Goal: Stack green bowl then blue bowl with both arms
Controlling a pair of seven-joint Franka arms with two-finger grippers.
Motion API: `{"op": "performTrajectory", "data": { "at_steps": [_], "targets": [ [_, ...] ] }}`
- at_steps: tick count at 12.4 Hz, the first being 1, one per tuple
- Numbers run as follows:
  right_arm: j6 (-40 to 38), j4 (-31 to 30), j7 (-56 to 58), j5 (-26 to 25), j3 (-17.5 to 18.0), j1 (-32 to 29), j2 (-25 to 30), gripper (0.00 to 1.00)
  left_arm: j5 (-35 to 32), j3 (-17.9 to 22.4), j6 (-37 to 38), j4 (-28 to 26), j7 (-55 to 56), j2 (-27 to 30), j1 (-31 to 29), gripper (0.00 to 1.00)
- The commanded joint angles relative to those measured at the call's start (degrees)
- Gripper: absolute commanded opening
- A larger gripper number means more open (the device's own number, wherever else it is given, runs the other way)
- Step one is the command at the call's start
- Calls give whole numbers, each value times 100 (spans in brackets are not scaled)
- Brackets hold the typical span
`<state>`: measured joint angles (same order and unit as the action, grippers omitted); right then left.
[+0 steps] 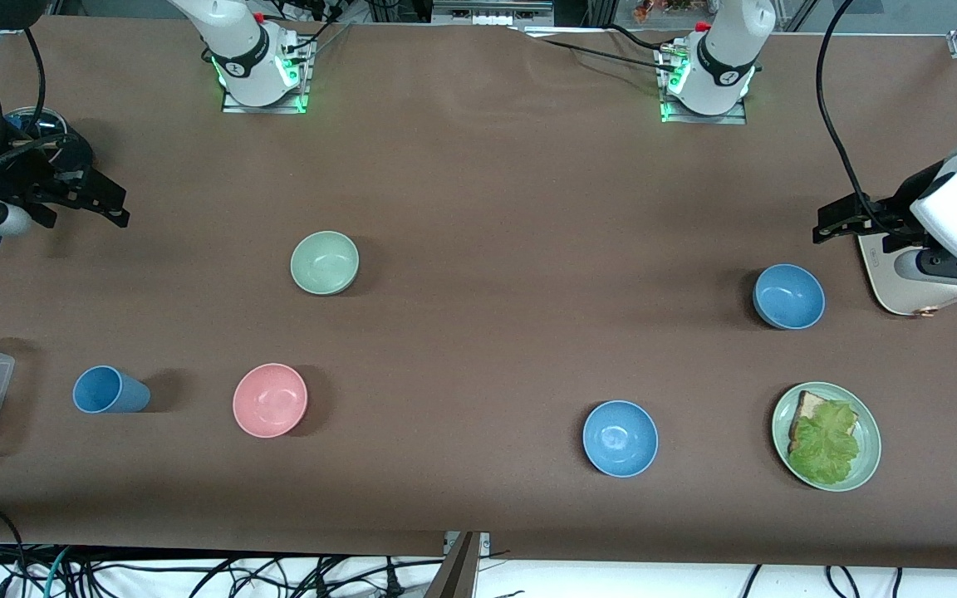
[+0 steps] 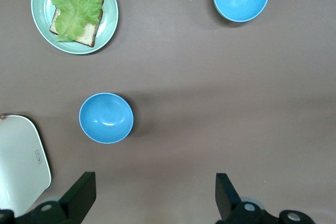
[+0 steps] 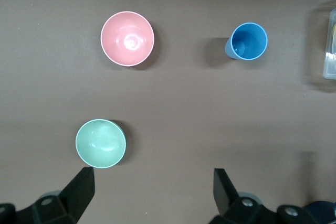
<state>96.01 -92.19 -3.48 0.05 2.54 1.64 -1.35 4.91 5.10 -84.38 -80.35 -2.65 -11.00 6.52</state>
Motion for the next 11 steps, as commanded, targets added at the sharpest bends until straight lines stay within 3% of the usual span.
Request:
{"op": "performTrajectory", "data": {
  "at_steps": [1, 7, 11],
  "targets": [
    [-118, 149, -73, -75, 36, -41, -50, 100, -25, 35, 18, 116, 27, -51, 42, 100],
    [-83, 149, 5, -14, 89, 3, -216, 100, -25, 26, 9, 116, 27, -51, 60, 100],
    [-179, 114, -3, 171, 98, 449, -1033, 100, -25, 26, 0, 116, 27, -51, 77, 100]
  ]
}}
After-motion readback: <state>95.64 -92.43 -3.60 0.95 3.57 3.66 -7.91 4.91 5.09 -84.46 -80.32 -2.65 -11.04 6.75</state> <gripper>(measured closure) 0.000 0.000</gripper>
